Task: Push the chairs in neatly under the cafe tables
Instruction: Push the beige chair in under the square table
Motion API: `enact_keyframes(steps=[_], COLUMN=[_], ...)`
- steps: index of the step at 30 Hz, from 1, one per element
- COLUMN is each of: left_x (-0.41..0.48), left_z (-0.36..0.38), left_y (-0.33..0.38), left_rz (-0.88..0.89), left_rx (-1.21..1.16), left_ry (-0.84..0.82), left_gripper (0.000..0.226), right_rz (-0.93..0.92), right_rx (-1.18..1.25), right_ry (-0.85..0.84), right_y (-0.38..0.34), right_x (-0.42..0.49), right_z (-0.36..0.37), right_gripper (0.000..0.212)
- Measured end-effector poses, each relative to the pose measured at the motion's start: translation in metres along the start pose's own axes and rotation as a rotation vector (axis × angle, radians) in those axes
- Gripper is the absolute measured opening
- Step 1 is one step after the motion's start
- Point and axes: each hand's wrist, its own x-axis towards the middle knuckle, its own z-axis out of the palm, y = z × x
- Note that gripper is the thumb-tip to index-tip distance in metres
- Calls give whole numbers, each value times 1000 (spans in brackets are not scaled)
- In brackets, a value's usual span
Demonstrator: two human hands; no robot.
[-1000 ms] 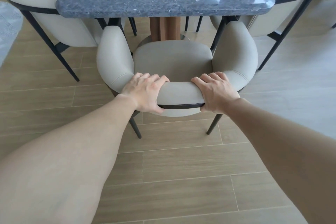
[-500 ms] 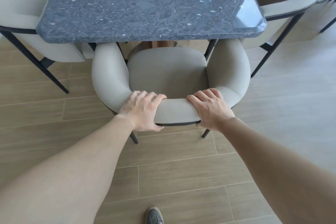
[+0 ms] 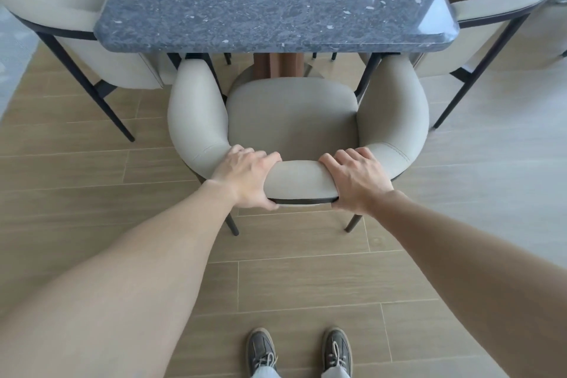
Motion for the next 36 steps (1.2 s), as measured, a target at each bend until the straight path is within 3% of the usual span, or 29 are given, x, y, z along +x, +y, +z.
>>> enact_keyframes(steps=[10, 22, 36], left_x=[-42, -65, -58], left_z=[20, 29, 24], left_y=[14, -21, -13], left_rz=[93, 14, 76], left_rx=[98, 66, 36], left_ry=[-8, -6, -41], left_gripper=[84, 80, 79], right_rz=[-112, -195, -95], right_rx=[12, 54, 36], right_ry=[10, -4, -34], right_y=[-17, -55, -50], right_x=[-46, -26, -32], right_z=[12, 6, 8], right_gripper=[73, 61, 70])
